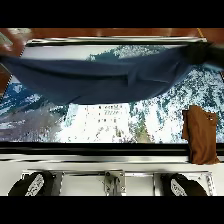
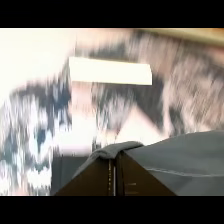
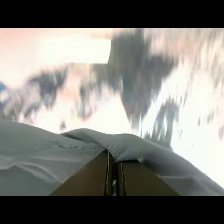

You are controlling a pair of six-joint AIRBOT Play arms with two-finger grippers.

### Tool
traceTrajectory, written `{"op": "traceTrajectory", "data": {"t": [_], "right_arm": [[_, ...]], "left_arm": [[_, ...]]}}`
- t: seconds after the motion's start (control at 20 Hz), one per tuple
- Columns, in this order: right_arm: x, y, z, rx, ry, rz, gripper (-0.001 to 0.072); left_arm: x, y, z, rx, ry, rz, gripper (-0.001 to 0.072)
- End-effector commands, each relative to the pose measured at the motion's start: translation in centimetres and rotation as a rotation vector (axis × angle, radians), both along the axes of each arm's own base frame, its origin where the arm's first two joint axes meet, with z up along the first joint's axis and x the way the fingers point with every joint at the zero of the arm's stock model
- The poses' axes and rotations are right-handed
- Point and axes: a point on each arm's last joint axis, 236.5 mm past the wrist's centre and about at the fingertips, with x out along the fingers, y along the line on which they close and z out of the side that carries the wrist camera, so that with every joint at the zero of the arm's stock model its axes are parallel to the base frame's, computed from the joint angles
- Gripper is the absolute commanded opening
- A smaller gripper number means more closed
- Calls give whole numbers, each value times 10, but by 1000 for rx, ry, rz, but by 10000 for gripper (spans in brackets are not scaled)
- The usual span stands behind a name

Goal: Fold the shirts.

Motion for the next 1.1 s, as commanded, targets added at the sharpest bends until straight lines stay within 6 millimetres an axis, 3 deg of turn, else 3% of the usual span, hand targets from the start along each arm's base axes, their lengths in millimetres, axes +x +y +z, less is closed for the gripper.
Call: {"op": "traceTrajectory", "data": {"t": [0.0,0.15,0.25,0.35,0.55,0.9,1.05], "right_arm": [[-73,5,128,-36,-332,-21,69],[-133,8,182,-39,-482,-43,69],[-168,8,206,-41,-558,-59,69],[-193,4,216,-58,-601,-95,69],[-210,-16,204,-120,-557,-188,69],[-206,-18,166,-188,-409,-175,69],[-199,-21,131,-200,-253,-167,69]], "left_arm": [[-65,-25,126,57,-334,5,38],[-115,-43,174,111,-477,1,38],[-141,-53,189,136,-537,2,38],[-160,-56,195,169,-570,20,38],[-173,-37,190,204,-546,137,37],[-161,-34,137,267,-336,112,37],[-151,-33,111,264,-248,89,38]]}}
